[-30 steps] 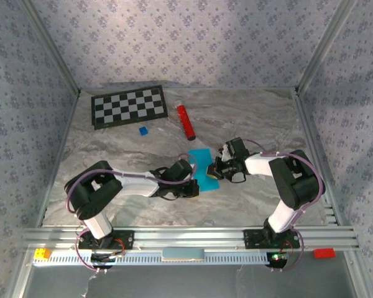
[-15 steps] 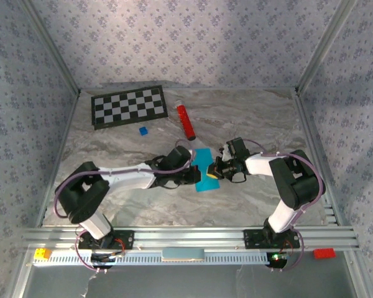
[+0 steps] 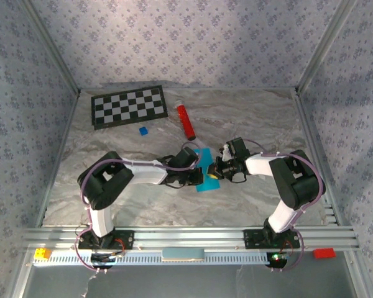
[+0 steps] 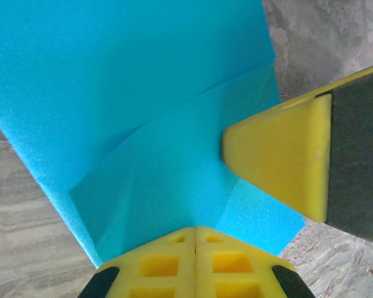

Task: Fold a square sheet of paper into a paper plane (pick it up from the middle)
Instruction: Fold the triangle a second time at the center of the table.

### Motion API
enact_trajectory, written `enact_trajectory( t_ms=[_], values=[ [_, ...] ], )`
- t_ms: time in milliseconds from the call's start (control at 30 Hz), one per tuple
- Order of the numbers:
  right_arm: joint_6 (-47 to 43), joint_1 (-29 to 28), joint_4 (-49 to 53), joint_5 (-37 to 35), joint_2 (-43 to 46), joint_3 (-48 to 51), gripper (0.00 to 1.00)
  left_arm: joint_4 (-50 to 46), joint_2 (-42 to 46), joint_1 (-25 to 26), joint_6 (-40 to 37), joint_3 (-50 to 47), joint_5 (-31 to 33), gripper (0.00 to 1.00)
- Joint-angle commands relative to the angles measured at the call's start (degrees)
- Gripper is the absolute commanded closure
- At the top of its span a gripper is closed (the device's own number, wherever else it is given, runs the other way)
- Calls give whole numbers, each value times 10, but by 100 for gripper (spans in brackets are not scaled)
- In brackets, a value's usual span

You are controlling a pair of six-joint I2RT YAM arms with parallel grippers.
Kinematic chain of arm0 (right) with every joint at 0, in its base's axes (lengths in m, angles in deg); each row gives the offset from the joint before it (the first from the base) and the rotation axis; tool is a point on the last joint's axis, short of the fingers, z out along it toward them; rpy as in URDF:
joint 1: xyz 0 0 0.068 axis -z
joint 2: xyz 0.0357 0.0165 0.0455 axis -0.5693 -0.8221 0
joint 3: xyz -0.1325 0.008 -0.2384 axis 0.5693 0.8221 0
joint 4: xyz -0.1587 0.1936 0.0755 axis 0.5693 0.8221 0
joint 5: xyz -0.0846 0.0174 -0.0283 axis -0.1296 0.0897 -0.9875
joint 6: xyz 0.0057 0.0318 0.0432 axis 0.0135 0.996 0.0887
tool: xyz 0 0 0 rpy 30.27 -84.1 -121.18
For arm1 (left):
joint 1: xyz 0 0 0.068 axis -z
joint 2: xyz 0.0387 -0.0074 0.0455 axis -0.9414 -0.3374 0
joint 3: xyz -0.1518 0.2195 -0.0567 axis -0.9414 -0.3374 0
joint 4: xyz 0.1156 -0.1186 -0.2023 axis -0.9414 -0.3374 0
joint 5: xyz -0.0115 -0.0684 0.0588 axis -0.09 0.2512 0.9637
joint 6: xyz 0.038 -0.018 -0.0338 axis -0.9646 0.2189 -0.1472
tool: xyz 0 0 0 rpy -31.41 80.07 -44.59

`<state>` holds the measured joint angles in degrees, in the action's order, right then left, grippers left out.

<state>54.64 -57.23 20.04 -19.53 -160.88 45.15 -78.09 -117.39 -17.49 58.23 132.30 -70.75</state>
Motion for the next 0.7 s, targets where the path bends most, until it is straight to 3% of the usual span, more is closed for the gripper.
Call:
enact_trajectory(
  t_ms=[0,233,400,467,667],
  values=[
    [8,7,29,-27,16,17,99,-32,-2,17,7,-45,5,100],
    [-11,3,15,7,63,16,97,-29,13,25,1,-77,11,100],
    [-11,-12,-9,26,39,17,97,-44,15,25,-13,-67,16,100],
    [-13,-14,0,-1,16,19,98,-45,15,25,-16,-65,17,100],
    [18,36,-56,-4,-2,68,99,-63,18,25,-24,-63,26,100]
  ],
)
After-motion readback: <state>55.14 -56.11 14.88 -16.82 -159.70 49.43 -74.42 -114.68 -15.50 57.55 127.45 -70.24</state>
